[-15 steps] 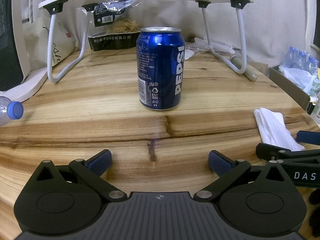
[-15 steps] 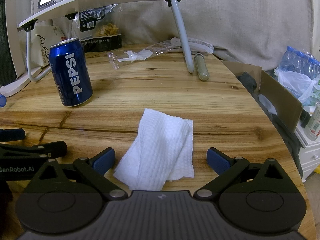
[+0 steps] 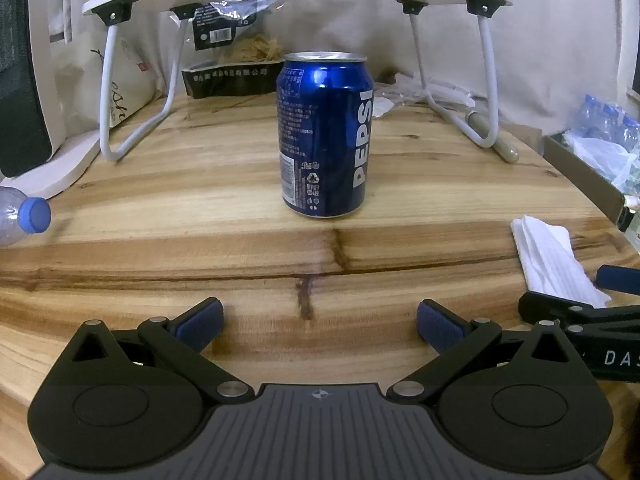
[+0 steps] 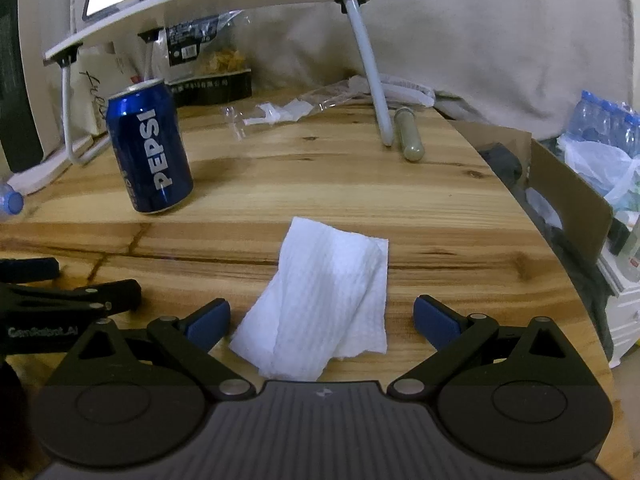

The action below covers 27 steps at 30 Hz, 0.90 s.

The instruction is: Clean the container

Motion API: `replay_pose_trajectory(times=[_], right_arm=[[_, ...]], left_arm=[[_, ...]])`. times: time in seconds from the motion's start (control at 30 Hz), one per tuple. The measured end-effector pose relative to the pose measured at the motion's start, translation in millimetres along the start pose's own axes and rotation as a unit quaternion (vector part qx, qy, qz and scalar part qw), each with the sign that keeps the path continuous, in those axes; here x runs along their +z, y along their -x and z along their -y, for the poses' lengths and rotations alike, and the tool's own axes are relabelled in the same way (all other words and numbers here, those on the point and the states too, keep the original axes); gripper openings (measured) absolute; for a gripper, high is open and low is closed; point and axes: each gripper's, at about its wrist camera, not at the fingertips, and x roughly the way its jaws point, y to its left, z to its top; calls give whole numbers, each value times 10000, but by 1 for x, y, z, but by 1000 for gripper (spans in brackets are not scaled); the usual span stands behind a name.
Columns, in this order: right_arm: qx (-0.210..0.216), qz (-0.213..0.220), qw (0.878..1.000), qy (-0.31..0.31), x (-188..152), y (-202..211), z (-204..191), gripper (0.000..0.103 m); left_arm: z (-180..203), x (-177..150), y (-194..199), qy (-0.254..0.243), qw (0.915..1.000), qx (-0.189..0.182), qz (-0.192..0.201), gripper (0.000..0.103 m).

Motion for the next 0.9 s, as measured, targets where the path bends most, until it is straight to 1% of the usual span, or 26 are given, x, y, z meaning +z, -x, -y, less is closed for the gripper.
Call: replay_pose_trajectory(times=[0.13, 0.47, 0.9], right_arm=[[-120, -34, 9999, 112, 0, -2, -5, 103], [-155, -73, 9998, 98, 3, -5, -5, 103], [-215, -16, 9998, 22, 2, -3, -5, 103]], left_arm=[[-1, -3, 2, -26, 10000, -43, 10, 103], [-1, -4, 3, -14, 10000, -33, 41, 103], [0, -5, 3, -24, 10000, -57, 69, 103]])
